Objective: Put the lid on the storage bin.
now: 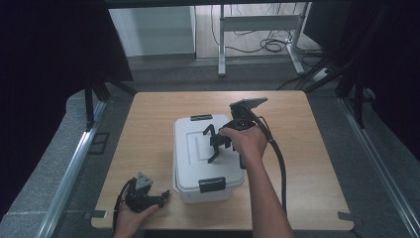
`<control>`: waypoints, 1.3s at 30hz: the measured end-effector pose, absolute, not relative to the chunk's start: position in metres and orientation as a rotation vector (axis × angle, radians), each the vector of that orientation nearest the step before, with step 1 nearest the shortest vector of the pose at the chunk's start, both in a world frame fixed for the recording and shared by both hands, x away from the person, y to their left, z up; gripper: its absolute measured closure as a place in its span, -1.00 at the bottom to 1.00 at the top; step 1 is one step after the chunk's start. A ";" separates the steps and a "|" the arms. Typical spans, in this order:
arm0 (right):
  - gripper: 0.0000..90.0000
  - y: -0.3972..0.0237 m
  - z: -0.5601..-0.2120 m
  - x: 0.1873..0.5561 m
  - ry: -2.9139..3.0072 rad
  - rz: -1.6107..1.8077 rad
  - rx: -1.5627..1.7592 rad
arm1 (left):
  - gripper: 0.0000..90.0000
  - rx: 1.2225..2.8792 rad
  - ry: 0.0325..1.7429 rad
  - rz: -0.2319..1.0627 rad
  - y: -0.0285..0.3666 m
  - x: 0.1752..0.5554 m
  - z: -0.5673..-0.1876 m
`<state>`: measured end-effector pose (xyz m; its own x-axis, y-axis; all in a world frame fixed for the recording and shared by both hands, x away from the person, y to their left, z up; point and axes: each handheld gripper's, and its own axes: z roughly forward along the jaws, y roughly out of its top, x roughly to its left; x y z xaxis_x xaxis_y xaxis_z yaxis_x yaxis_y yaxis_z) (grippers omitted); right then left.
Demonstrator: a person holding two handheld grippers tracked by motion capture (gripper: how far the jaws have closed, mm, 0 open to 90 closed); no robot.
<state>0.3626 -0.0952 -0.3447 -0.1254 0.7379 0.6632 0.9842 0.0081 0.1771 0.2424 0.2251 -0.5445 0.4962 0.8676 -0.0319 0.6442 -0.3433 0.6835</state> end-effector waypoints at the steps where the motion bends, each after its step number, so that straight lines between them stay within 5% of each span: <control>1: 0.86 -0.094 -0.345 0.363 -1.906 -0.879 -1.770 | -0.71 2.101 1.236 0.449 0.225 0.242 -0.545; 39: 0.84 -0.081 -0.372 0.366 -1.863 -0.853 -1.813 | -0.71 2.104 1.228 0.447 0.225 0.243 -0.545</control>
<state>0.3661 -0.0811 -0.3719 -0.0762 0.7424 0.6656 0.9889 -0.0291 0.1456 0.2428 0.2253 -0.5445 0.5025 0.8640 -0.0320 0.6415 -0.3477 0.6837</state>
